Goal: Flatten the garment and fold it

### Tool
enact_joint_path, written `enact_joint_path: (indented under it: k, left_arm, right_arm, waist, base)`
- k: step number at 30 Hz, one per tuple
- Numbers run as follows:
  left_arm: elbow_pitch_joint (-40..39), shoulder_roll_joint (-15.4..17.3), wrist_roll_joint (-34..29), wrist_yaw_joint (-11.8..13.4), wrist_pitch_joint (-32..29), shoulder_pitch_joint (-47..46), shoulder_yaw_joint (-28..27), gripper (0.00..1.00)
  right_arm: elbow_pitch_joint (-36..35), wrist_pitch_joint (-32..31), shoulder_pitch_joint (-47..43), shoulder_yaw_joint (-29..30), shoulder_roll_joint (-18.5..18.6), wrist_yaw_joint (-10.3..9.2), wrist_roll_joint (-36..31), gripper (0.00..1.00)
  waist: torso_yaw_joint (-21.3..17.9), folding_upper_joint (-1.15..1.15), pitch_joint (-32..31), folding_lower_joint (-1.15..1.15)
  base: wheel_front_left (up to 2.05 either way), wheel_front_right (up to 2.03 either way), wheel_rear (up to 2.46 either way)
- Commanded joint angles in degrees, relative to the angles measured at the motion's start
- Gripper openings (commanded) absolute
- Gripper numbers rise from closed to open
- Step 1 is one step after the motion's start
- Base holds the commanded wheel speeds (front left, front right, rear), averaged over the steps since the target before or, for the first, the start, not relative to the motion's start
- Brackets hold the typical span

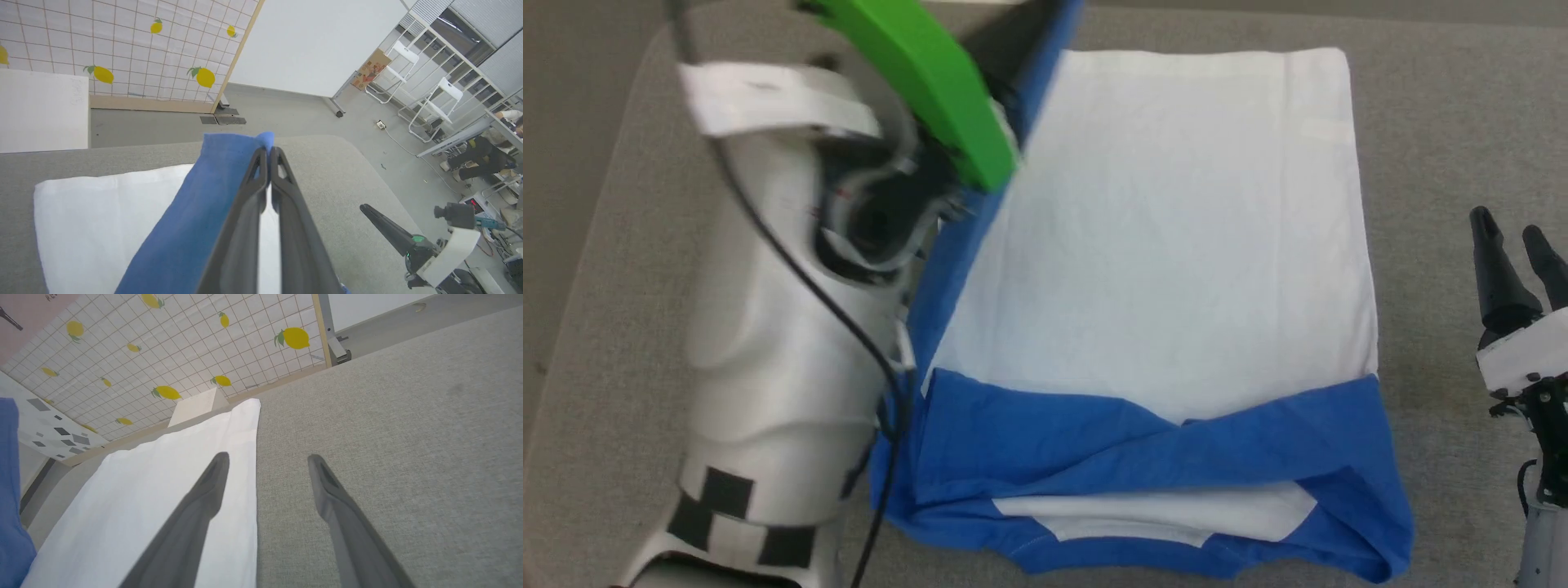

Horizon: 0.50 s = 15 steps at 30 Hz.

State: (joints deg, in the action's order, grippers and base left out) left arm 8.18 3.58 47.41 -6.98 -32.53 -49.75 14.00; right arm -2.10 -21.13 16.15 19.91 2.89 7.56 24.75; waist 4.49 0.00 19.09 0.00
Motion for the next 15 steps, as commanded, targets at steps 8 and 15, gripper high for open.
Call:
enact_joint_path:
  k: [8,15]
  left_arm:
    - [1.9,-0.7,2.4,2.0,1.5,6.7,23.5,0.0]
    - [5.0,-0.7,4.3,2.0,0.5,11.2,35.8,0.0]
  right_arm:
    - [2.5,2.7,-1.7,-0.9,0.0,-0.08,2.5,1.0]
    - [5.0,5.1,-2.8,-0.8,0.0,-0.08,3.8,1.0]
  waist:
    - [-7.6,0.0,-0.5,0.0]
    - [-10.4,0.0,0.7,0.0]
  base:
    - [0.0,0.0,0.0]
    - [0.0,0.0,0.0]
